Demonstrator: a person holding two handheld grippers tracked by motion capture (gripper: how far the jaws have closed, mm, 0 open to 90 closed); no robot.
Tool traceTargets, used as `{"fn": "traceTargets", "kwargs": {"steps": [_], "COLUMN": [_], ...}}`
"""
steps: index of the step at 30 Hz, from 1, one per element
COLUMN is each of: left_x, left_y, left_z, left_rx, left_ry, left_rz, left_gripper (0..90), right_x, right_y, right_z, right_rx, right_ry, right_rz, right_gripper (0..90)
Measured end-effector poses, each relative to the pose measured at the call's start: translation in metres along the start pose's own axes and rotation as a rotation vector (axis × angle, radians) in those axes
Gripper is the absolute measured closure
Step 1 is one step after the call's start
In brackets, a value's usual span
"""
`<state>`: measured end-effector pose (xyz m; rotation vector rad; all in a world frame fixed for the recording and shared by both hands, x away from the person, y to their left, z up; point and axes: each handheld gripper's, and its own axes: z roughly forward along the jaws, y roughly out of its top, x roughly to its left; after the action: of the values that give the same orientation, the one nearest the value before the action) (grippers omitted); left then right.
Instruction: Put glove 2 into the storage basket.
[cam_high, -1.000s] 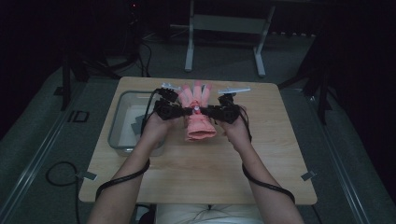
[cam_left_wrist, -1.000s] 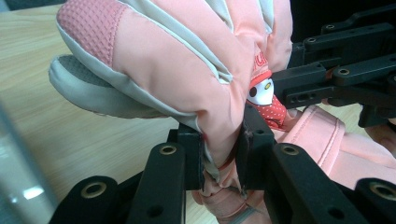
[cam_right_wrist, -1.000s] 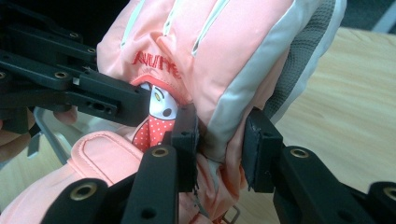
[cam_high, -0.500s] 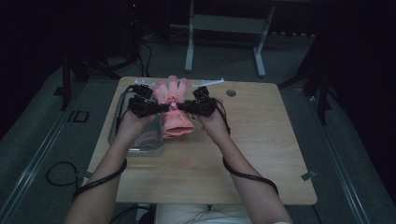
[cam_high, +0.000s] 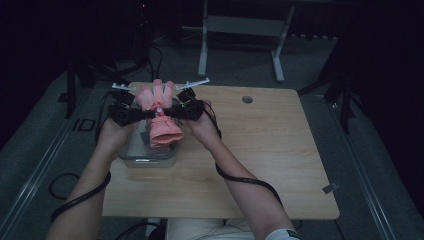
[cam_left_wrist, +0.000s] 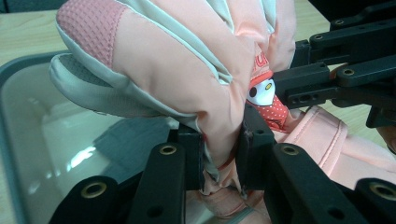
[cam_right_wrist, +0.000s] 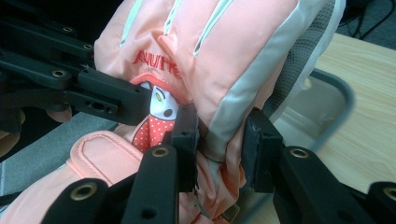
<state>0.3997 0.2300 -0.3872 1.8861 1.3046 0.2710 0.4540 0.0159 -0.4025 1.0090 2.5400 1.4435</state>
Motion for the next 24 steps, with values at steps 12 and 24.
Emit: {"fn": "traceTargets", "kwargs": {"steps": [12,24], "left_x": [0.036,0.057], "left_y": [-0.023,-0.051], "left_z": [0.017,0.057], "left_rx": [0.018,0.105], "left_ry": [0.006,-0.001], "left_rz": [-0.077,-0.168], "left_gripper": [74.3,73.7], "right_x": [-0.002,-0.015], "right_y": [-0.004,-0.032], "right_z": [0.046,0.08], "right_rx": [0.074,0.171], "right_ry": [-0.009,-0.023], "right_rz": [0.003,0.035], "right_gripper": [69.1,69.1]}}
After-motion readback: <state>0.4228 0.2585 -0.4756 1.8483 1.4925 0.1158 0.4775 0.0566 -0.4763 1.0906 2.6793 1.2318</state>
